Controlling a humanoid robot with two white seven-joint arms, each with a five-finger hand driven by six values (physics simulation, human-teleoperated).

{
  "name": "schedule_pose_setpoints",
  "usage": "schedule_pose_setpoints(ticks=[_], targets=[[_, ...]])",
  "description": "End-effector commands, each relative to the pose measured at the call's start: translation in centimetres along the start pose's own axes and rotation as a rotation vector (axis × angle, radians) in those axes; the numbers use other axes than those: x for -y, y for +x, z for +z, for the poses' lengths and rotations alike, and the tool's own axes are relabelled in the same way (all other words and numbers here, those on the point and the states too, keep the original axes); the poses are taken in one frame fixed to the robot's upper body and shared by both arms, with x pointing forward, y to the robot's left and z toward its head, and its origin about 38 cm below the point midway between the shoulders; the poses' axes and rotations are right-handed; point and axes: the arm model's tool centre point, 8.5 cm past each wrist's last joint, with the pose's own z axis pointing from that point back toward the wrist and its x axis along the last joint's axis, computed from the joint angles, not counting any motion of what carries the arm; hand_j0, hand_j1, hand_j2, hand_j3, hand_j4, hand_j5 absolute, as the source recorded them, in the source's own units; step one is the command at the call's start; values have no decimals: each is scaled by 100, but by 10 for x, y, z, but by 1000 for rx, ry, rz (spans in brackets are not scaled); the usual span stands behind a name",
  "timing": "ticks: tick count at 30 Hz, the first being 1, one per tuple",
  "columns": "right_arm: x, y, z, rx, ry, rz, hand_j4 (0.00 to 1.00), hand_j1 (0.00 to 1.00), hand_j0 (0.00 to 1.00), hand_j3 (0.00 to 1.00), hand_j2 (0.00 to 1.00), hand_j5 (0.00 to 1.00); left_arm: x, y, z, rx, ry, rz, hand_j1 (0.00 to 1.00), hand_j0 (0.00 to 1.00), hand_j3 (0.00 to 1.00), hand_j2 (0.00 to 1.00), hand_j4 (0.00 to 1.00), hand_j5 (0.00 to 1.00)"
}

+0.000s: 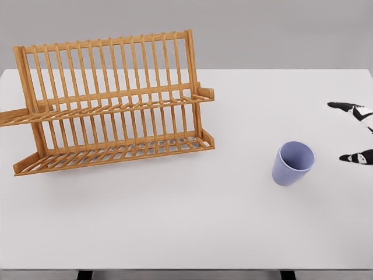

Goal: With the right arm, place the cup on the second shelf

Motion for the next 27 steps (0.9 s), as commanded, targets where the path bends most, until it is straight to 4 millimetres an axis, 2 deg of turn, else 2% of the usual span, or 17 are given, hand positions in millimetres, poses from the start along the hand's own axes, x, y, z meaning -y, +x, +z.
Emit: schedule_pose_setpoints(ticks=[1, 4, 6, 10, 13, 21, 27], targets=[[8, 0, 1, -4, -24, -11, 100, 100, 100, 100, 100, 100, 0, 0, 0, 0, -1, 0, 100, 100, 100, 100, 100, 100], [4, -1, 5, -14, -3, -20, 100, 100, 100, 100, 100, 100, 0, 0, 0, 0, -1, 0, 100, 100, 100, 100, 100, 100], [-9, -3, 8, -24, 29, -50, 100, 100, 100, 100, 100, 100, 0, 0, 0, 0, -1, 0, 100, 100, 100, 100, 100, 100], [-12, -6, 15, -52, 61, -92, 100, 100, 100, 100, 100, 100, 0, 0, 0, 0, -1, 0, 100, 100, 100, 100, 100, 100], [-29, -9, 19, -69, 82, -152, 100, 100, 100, 100, 100, 100, 0, 0, 0, 0, -1, 0, 100, 100, 100, 100, 100, 100], [-33, -12, 21, -85, 49, -232, 100, 100, 100, 100, 100, 100, 0, 0, 0, 0, -1, 0, 100, 100, 100, 100, 100, 100], [-47, -16, 31, -123, 37, -325, 100, 100, 100, 100, 100, 100, 0, 0, 0, 0, -1, 0, 100, 100, 100, 100, 100, 100]])
